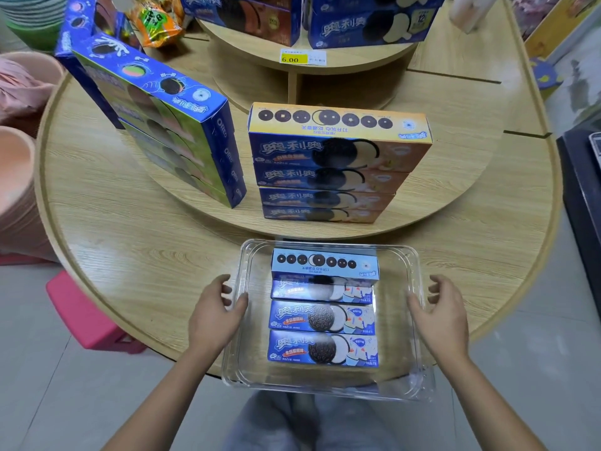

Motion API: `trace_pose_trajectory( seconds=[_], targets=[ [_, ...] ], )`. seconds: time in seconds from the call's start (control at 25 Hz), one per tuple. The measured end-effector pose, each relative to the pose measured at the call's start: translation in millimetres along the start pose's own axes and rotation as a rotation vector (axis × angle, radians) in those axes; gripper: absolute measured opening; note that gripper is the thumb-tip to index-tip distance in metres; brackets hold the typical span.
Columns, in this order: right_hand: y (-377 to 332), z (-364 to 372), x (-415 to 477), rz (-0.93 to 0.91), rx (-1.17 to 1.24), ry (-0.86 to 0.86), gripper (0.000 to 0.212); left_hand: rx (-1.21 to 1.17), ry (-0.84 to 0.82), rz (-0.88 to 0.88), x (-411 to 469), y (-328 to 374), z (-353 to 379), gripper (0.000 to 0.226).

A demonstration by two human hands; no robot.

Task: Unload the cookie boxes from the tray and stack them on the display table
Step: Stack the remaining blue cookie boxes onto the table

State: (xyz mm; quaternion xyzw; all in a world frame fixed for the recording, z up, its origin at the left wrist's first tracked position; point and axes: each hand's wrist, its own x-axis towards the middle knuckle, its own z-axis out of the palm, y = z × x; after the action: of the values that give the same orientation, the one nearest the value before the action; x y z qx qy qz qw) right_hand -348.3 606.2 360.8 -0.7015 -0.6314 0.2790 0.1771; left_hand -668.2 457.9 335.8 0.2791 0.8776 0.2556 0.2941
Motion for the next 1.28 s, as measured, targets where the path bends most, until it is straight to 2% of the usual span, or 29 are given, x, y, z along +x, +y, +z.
trace_pose_trajectory(
  seconds=[0.16,0.32,0.68,0.96,1.28],
  targets=[
    [11,12,-19,0.082,0.027,-0.019,0.037,-0.079,-0.072,0.005,-14,-1,7,0.041],
    [6,13,-18,0.141,0.011,-0.062,0.024,-0.174,-0.048,-0.002,-14,4,11,0.035],
    [8,-4,-10,0.200,0.099,0.020,0.022,-0.278,0.020,0.004,-25,25,14,0.030],
    [43,-55,8,0.152,0.050,0.022,0.021,-0.285,-0.011,0.032,-55,58,43,0.026],
    [118,-134,80,0.019,0.053,-0.057,0.022,-0.147,0.033,0.038,-118,127,130,0.032]
  ],
)
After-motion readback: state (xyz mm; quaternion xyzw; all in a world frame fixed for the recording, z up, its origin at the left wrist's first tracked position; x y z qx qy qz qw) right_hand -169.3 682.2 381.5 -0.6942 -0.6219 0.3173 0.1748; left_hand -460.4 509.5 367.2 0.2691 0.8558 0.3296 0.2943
